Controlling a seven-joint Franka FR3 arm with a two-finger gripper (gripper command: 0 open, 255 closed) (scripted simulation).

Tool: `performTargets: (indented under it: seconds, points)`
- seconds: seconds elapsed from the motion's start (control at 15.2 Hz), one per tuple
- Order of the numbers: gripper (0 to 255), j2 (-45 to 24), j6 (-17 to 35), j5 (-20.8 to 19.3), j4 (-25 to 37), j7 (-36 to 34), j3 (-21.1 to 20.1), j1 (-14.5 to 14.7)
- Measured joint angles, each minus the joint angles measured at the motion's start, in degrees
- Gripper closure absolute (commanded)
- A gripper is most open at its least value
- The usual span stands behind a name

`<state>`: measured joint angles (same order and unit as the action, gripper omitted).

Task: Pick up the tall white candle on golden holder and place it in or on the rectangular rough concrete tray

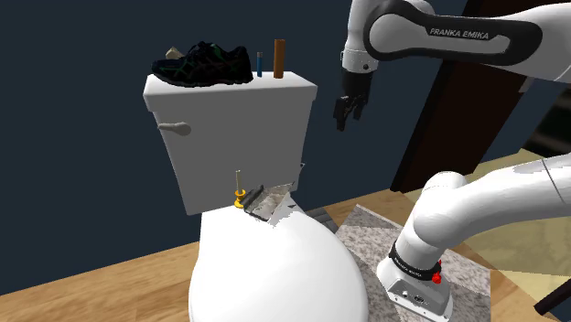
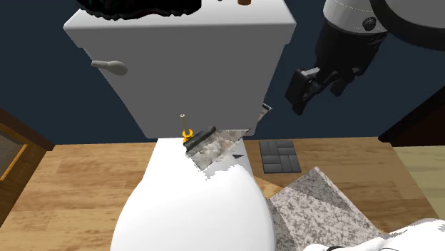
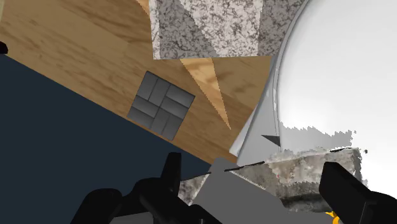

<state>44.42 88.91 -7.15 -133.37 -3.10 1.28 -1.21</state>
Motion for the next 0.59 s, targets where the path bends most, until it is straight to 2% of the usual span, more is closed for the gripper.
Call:
performTargets:
  seconds: [0.2, 0.59]
  points:
    - [0, 0.39, 2.62, 0.68, -2.07, -1.62, -0.90, 0.25]
    - [0, -0.58, 16.42, 3.35, -10.16, -9.32, -5.52, 1.38]
